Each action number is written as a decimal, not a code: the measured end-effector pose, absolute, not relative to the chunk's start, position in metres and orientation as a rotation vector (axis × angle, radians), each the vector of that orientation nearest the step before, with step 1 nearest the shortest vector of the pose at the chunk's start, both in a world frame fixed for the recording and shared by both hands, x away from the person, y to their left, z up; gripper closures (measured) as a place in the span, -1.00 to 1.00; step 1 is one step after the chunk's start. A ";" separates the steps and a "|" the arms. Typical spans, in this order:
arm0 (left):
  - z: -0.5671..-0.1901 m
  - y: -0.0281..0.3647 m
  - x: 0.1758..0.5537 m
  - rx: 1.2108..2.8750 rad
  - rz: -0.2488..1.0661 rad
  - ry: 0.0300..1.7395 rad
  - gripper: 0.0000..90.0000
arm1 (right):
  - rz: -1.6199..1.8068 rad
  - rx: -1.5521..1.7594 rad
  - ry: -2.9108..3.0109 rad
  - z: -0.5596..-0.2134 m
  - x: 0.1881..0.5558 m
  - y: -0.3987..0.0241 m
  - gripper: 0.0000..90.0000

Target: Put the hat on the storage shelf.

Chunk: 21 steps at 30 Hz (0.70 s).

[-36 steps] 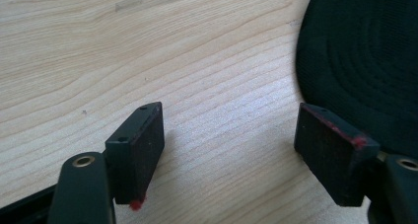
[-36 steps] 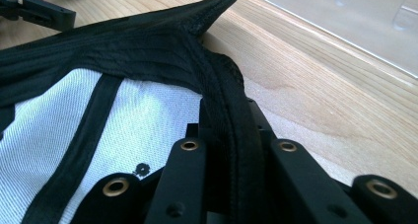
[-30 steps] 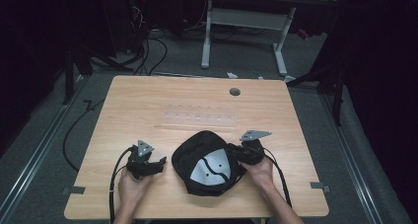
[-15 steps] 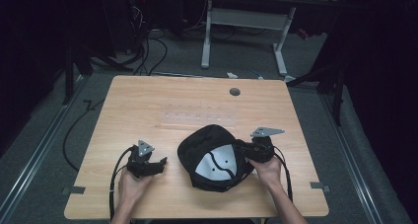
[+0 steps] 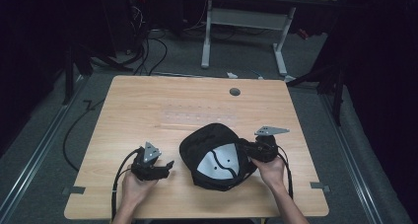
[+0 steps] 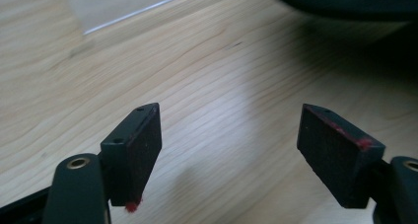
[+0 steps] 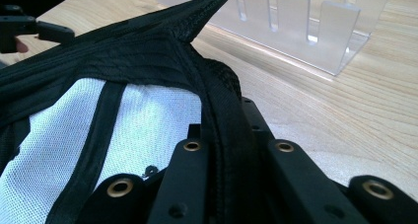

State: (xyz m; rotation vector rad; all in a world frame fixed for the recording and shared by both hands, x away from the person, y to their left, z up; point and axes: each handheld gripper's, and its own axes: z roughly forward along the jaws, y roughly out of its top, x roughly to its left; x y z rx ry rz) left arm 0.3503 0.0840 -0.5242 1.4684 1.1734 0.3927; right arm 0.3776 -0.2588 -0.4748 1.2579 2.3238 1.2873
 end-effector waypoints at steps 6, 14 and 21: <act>-0.514 0.068 0.342 1.500 0.349 1.110 -0.45 | 1.282 1.258 2.320 -0.469 0.379 -0.259 0.88; -0.506 0.056 0.339 1.504 0.345 1.068 -0.50 | 1.289 1.254 2.321 -0.464 0.381 -0.257 0.88; -0.503 0.051 0.339 1.498 0.349 1.050 -0.54 | 1.265 1.244 2.344 -0.462 0.382 -0.250 0.88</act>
